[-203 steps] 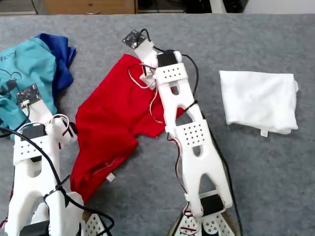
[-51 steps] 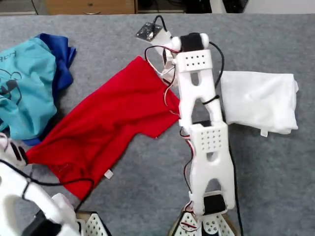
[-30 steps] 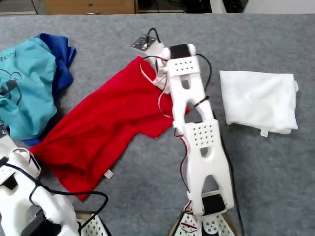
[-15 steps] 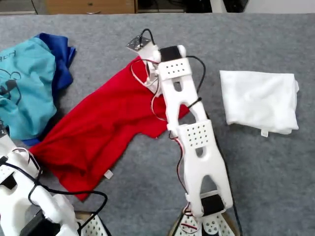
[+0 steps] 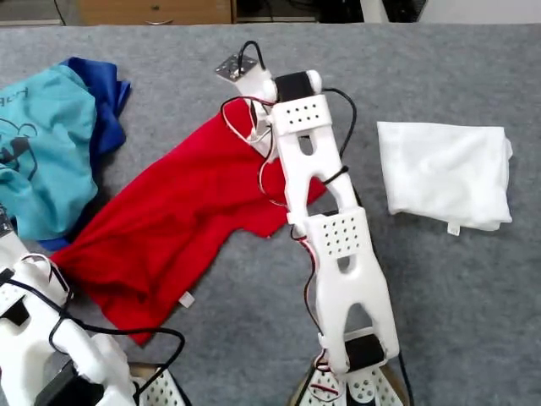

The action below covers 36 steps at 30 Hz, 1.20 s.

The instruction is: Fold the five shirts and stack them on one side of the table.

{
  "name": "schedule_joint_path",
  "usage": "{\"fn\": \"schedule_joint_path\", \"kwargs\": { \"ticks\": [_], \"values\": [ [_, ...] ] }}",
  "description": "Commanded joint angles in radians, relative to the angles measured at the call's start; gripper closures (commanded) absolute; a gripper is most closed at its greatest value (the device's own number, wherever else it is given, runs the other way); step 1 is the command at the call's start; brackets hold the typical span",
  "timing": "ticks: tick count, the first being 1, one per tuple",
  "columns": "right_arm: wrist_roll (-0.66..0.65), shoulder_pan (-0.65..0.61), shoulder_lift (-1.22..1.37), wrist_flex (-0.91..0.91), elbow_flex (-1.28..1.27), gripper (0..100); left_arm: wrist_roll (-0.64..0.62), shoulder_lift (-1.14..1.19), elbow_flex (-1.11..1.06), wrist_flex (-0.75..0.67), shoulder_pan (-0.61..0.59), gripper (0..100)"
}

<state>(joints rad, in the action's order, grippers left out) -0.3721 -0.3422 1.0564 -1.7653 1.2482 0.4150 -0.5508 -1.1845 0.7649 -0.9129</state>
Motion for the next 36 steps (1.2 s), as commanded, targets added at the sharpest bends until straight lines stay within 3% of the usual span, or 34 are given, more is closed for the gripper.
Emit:
{"fn": "schedule_joint_path", "kwargs": {
  "ticks": [1,18,24,36],
  "values": [
    [0.011,0.010,-0.068,-0.006,-0.012,85.3,-0.009,0.004,0.041,-0.008,0.009,86],
    [0.023,0.027,0.087,0.041,0.025,85.6,-0.008,0.004,0.040,-0.008,0.009,86],
    [0.025,0.028,0.094,0.040,0.030,97.1,-0.008,0.004,0.040,-0.008,0.009,86],
    [0.021,0.031,0.093,-0.020,0.225,97.4,-0.008,0.004,0.040,-0.008,0.009,86]
  ]
}}
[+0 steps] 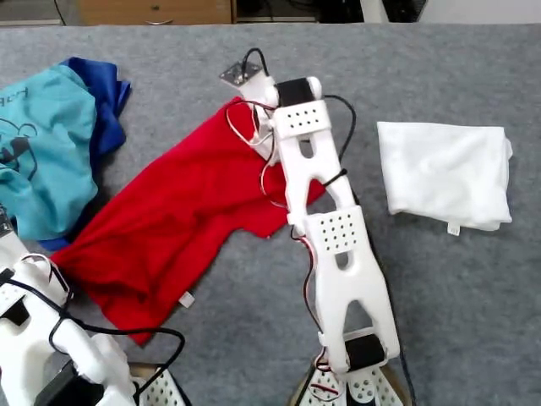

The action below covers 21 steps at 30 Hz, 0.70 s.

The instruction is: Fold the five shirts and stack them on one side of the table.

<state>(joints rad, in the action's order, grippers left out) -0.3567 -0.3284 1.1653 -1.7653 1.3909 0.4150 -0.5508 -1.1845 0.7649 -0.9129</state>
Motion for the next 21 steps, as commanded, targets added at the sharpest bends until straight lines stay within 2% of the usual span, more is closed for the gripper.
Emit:
{"fn": "schedule_joint_path", "kwargs": {
  "ticks": [1,11,16,21],
  "values": [
    [0.006,0.018,-0.016,-0.021,0.093,97.4,-0.008,0.004,0.040,-0.008,0.009,86],
    [0.009,0.018,-0.061,-0.023,0.042,96.6,-0.008,0.004,0.040,-0.008,0.009,86],
    [0.008,0.018,-0.156,-0.021,-0.150,85.9,-0.008,0.004,0.040,-0.008,0.009,86],
    [0.008,0.033,-0.168,-0.003,-0.226,85.8,-0.008,0.004,0.040,-0.008,0.009,86]
  ]
}}
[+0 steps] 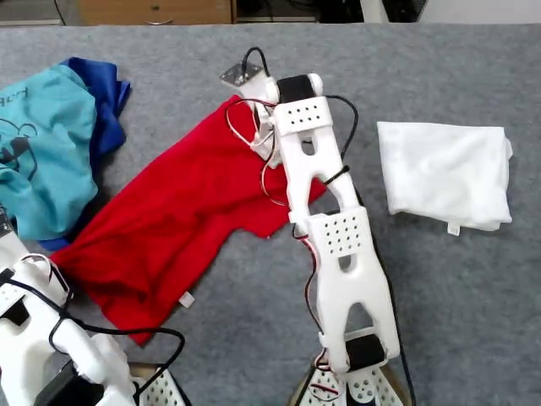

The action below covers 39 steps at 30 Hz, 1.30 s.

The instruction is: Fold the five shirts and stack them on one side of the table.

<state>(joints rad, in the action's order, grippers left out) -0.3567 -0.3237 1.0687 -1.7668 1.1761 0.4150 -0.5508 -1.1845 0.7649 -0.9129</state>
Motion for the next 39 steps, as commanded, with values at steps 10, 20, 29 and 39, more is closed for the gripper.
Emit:
{"fn": "schedule_joint_path", "kwargs": {
  "ticks": [10,20,29,39],
  "values": [
    [0.003,0.025,-0.036,0.069,-0.010,91.4,-0.008,0.004,0.038,-0.008,0.009,86],
    [0.006,0.016,-0.030,0.137,-0.012,91.4,-0.006,0.004,0.038,-0.008,0.009,86],
    [0.006,-0.012,-0.028,0.137,-0.015,91.4,-0.006,0.004,0.038,-0.008,0.009,86],
    [0.008,0.002,0.010,0.150,-0.010,91.9,-0.006,0.004,0.038,-0.008,0.009,86]
  ]
}}
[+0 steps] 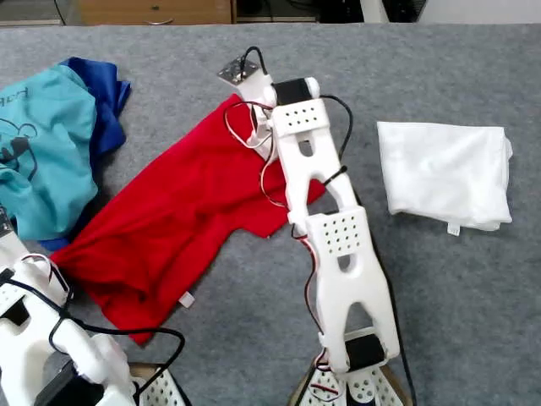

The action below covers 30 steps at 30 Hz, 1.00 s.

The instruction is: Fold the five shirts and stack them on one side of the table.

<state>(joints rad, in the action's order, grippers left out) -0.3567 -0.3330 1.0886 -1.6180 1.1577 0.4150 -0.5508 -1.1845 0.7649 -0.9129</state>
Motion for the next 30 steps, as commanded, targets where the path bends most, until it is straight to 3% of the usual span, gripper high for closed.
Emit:
{"fn": "schedule_joint_path", "kwargs": {
  "ticks": [1,4,12,19,23,30],
  "values": [
    [0.008,0.016,-0.010,-0.003,0.008,92.4,-0.006,0.004,0.038,-0.008,0.009,86],
    [0.009,0.031,-0.010,-0.026,0.044,99.8,-0.006,0.004,0.038,-0.008,0.009,86],
    [0.011,0.018,-0.010,-0.166,0.294,99.6,-0.006,0.004,0.038,-0.008,0.009,86],
    [0.110,0.001,-0.041,-0.167,0.384,99.6,-0.008,0.004,0.048,0.006,0.015,86],
    [0.157,-0.024,0.021,-0.140,0.404,99.6,-0.041,0.004,0.163,0.196,0.038,86],
    [0.224,-0.024,0.140,-0.061,0.495,99.6,-0.089,0.010,0.603,0.598,0.068,86]
  ]
}}
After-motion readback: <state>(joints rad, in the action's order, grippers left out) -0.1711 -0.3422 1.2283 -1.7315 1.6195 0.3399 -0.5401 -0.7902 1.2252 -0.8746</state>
